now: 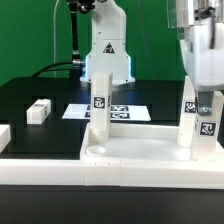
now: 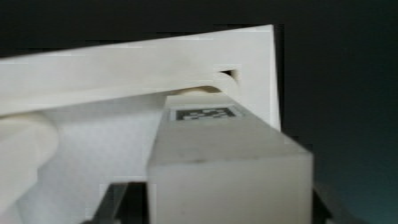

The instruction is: Assemble desk

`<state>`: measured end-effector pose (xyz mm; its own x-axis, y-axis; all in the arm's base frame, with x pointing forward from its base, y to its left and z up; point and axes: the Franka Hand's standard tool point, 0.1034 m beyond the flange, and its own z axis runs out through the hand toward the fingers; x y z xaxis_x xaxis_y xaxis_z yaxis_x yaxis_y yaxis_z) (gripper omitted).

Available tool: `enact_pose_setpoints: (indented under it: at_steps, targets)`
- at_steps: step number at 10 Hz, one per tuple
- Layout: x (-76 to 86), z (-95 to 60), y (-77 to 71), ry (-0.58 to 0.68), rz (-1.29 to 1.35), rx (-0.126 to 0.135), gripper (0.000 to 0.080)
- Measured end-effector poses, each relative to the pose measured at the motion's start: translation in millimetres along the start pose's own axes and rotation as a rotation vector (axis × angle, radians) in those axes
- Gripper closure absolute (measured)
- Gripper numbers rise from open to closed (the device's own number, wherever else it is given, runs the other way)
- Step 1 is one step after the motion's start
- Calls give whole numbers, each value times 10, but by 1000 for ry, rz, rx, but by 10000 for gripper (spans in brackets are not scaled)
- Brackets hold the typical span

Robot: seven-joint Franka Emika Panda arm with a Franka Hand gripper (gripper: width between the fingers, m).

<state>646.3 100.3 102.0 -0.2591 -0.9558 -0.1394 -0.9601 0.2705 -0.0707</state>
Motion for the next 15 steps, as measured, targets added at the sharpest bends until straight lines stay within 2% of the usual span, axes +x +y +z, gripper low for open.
enact_pose_setpoints:
  at_steps: [5,7,8,9,10,11,12,13,15]
  targets:
    - [38,-3,1,7,154,-1,502]
    - [35,6,1,7,150,0,257]
    - [36,6,1,7,148,0,183]
    - [43,-25,-16,5,122,2,183]
    - [96,-195,-71,-5,37,6,156]
    - [263,-396,-128,-15,8,39,151]
    - [395,-484,-171,-18,-15,62,151]
    - [473,-563,-227,-20,-21,75,150]
    - [442,-528,-204,-18,-26,70,150]
